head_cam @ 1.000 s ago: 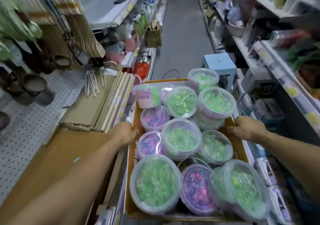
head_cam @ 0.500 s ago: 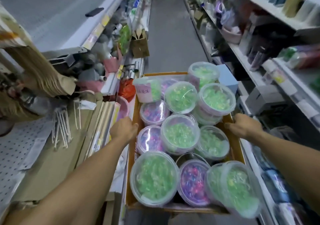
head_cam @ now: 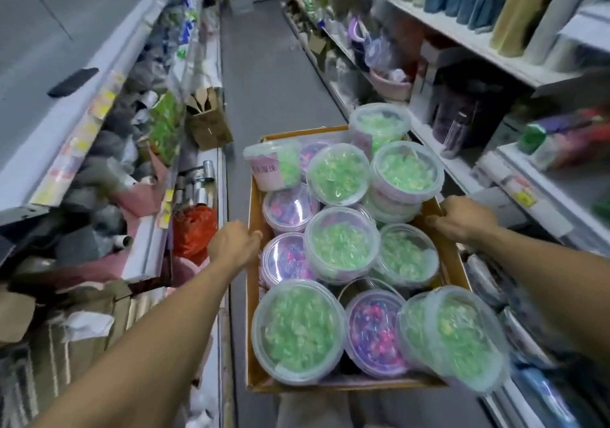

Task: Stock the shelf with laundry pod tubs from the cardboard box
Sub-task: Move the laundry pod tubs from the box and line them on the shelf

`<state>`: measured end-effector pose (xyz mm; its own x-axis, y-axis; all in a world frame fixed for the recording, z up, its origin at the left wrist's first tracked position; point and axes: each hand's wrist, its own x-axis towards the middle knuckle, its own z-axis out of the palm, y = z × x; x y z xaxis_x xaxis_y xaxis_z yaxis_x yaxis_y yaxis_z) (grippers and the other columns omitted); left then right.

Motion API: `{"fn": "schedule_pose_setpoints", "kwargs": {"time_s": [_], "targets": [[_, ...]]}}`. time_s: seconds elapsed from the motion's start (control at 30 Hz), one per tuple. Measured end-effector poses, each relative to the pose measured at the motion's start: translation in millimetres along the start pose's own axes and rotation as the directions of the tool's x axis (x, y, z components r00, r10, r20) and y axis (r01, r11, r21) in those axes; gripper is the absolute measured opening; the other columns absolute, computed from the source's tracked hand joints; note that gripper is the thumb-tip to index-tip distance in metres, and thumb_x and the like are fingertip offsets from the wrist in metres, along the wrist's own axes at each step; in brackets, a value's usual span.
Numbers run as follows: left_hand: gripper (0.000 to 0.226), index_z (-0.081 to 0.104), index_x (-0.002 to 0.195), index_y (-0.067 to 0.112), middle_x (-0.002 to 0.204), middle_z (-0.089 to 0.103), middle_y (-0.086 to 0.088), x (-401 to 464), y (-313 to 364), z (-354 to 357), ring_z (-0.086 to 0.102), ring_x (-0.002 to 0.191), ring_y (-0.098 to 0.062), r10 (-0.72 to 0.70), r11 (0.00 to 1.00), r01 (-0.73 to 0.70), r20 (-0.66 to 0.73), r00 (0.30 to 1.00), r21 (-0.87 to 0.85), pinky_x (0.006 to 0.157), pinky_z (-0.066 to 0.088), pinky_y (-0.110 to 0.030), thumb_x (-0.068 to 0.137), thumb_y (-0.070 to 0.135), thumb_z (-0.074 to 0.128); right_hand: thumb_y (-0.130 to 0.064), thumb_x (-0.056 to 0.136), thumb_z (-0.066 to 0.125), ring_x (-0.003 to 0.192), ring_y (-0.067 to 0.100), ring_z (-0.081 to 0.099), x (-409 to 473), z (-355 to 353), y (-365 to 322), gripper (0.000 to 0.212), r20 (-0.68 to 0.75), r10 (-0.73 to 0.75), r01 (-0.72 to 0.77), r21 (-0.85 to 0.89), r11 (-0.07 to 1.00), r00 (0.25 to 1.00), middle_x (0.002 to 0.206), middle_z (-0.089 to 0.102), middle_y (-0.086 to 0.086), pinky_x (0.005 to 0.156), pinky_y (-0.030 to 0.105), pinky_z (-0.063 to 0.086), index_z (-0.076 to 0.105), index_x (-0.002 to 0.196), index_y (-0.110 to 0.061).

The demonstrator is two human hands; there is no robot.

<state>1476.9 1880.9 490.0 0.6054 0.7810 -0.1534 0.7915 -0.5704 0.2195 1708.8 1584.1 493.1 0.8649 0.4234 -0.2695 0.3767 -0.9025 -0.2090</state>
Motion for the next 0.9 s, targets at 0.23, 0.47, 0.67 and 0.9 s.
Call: {"fn": "schedule_pose_setpoints", "kwargs": {"time_s": [0.23, 0.47, 0.67, 0.9], "targets": [[0.030, 0.056, 0.072, 0.010, 0.077, 0.059, -0.008, 163.2, 68.2, 22.1, 0.054, 0.070, -0.028, 0.090, 0.996, -0.089, 0.072, 0.993, -0.024, 0.061, 0.040, -0.030, 0.089, 0.035, 0.053, -0.048, 0.085, 0.049, 0.081, 0.025, 0.059, 135.2, -9.0, 1.3, 0.034, -0.005, 0.114, -0.115, -0.054, 0.992, 0.993, 0.085, 0.061, 0.006, 0.068, 0.032, 0.048, 0.060, 0.079, -0.017], [0.030, 0.059, 0.073, 0.007, 0.077, 0.066, -0.009, 337.2, 131.3, 42.8, 0.059, 0.065, -0.024, 0.165, 0.986, -0.156, 0.218, 0.962, -0.059, 0.059, 0.048, -0.033, 0.088, 0.033, 0.055, -0.054, 0.088, 0.044, 0.072, 0.021, 0.058, 277.0, -16.0, -12.0, 0.043, 0.035, 0.257, -0.256, -0.030, 0.966, 0.966, 0.074, 0.059, 0.002, 0.063, 0.031, 0.049, 0.059, 0.072, -0.017], [0.032, 0.057, 0.068, 0.005, 0.077, 0.067, -0.015, 439.8, 174.5, 64.2, 0.063, 0.070, -0.031, 0.228, 0.973, -0.210, 0.283, 0.932, -0.095, 0.065, 0.054, -0.039, 0.088, 0.030, 0.054, -0.050, 0.088, 0.046, 0.074, 0.025, 0.058, 365.2, -13.6, -9.4, 0.039, 0.057, 0.293, -0.291, -0.040, 0.956, 0.955, 0.079, 0.059, 0.007, 0.062, 0.031, 0.046, 0.056, 0.073, -0.016], [0.033, 0.051, 0.063, 0.008, 0.075, 0.063, -0.014, 489.3, 212.3, 112.7, 0.056, 0.065, -0.027, 0.153, 0.988, -0.132, 0.327, 0.932, -0.086, 0.059, 0.040, -0.031, 0.090, 0.028, 0.056, -0.054, 0.088, 0.045, 0.076, 0.027, 0.061, 448.8, -7.9, 17.9, 0.042, 0.091, 0.294, -0.291, -0.046, 0.956, 0.951, 0.088, 0.065, 0.010, 0.071, 0.042, 0.055, 0.062, 0.085, -0.016]]}}
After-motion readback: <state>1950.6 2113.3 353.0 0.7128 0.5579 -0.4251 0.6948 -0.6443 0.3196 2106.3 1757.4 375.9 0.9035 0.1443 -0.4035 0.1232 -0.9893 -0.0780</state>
